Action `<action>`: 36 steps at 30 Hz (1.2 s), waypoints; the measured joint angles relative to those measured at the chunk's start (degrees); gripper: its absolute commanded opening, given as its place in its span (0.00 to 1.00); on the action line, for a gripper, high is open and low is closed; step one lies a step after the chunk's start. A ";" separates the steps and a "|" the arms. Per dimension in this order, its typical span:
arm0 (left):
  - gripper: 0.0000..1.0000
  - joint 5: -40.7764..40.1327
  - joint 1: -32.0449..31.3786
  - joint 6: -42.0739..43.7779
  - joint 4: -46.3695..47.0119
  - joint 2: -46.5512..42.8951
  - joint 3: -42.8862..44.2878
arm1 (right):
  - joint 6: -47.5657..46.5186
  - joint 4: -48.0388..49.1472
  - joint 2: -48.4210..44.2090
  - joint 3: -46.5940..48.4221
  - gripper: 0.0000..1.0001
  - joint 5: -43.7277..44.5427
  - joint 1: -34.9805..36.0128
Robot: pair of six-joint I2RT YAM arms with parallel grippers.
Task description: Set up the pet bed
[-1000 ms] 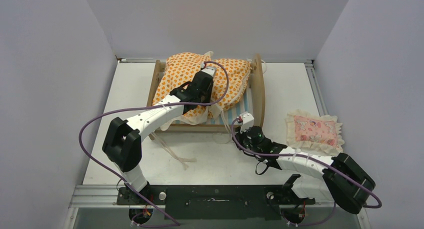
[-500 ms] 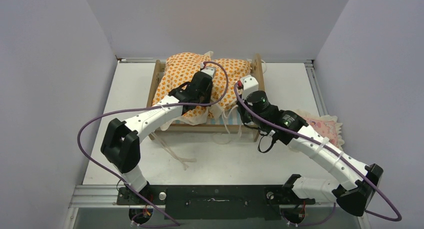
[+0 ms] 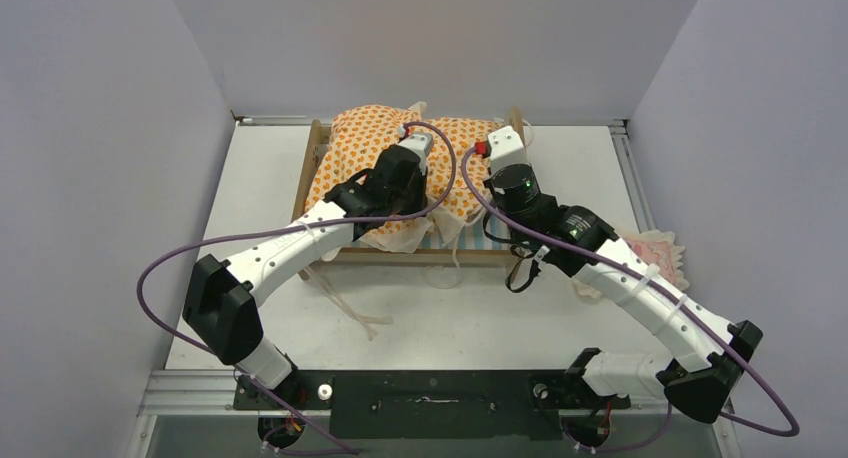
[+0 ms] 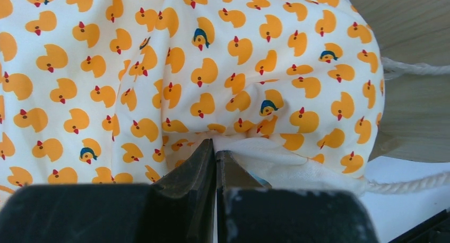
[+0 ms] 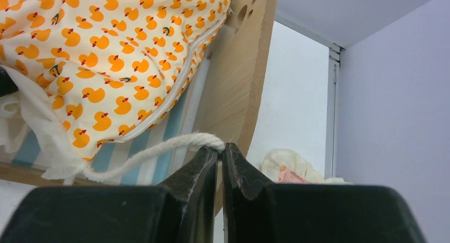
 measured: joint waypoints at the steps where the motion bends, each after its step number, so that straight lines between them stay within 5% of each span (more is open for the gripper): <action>1: 0.00 0.26 -0.31 -0.26 0.09 -0.22 -0.07 | -0.42 0.70 -0.37 -0.57 0.09 0.57 0.00; 18: 0.00 1.62 -4.72 -2.93 1.22 -0.35 -0.28 | 4.85 1.68 -3.76 -14.25 0.14 -3.39 -0.02; 20: 0.00 1.66 -4.92 -2.95 1.22 -0.35 -0.28 | 5.42 1.44 -4.74 -14.32 0.21 -3.85 -0.07; 24: 0.00 1.81 -5.20 -3.02 1.20 -0.33 -0.28 | 6.40 1.44 -6.19 -14.32 0.65 -4.57 -0.07; 25: 0.00 1.81 -5.27 -3.04 1.20 -0.31 -0.28 | 6.71 1.49 -6.23 -14.29 0.68 -5.84 -0.07; 33: 0.00 1.81 -6.14 -3.15 1.20 -0.13 -0.26 | 10.56 -1.29 -6.51 -13.77 0.67 -6.84 -0.37; 36: 0.13 1.81 -6.80 -3.17 1.22 0.26 -0.26 | 13.03 -2.34 -6.84 -13.75 0.59 -6.49 -1.79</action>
